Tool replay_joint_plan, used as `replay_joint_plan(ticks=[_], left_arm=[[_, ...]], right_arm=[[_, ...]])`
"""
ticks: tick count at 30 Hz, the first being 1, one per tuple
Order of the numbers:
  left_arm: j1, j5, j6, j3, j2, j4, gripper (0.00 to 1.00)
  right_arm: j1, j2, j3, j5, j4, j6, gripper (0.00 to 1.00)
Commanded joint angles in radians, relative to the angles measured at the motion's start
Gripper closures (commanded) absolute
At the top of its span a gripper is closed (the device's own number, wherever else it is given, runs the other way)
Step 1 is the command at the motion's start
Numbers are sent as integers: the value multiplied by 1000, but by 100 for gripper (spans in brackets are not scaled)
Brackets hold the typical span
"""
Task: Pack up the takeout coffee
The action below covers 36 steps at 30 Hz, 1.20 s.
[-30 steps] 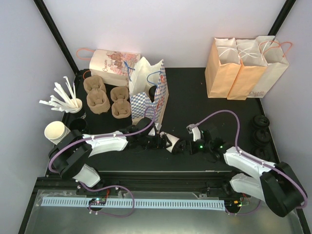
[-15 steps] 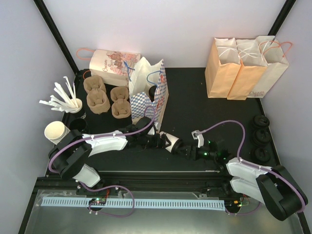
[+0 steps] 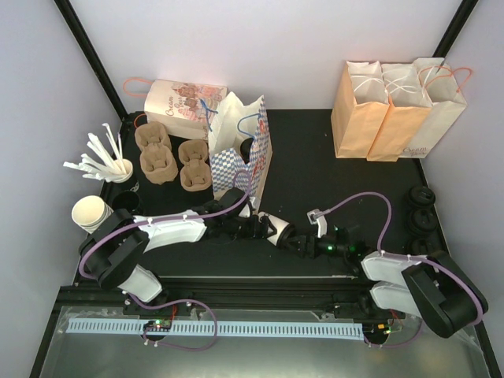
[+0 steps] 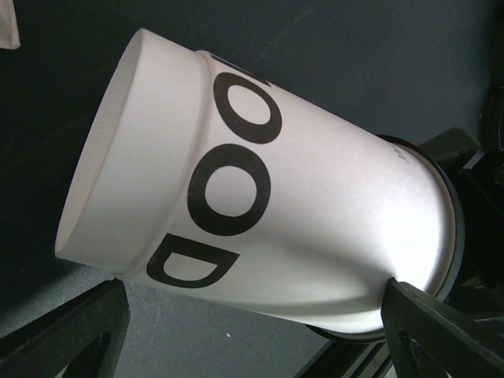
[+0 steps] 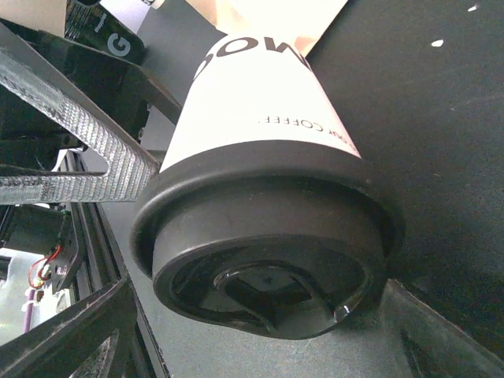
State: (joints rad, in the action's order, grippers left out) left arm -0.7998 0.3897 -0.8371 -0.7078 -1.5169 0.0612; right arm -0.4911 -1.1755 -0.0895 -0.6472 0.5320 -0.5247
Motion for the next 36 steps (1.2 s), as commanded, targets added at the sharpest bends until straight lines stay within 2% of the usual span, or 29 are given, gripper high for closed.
replay_joint_plan(ticks=[1,12,20,26,29,36], left_arm=[[7,14,14,-41,-18,1,10],[7,23,11,-33,-22,-4,10],[6,31,2,-24,-22,-16,11],[7,34,1,-19,-12,-19,11],[5,43,6,-5,19,-43,6],[4,-4,48,-24,162,53,3]], right_arm=[[1,-51,-20,-28,120,9,14],[-18,-140,-34,-28,211,-12,17],[-27,-171,-48,-24,244,-10,14],[-28,-183,-46,-32,257,-25,26],[-27,-124,-63,-19,163,-22,27],[-27,121,-189,9,-383,33,28]])
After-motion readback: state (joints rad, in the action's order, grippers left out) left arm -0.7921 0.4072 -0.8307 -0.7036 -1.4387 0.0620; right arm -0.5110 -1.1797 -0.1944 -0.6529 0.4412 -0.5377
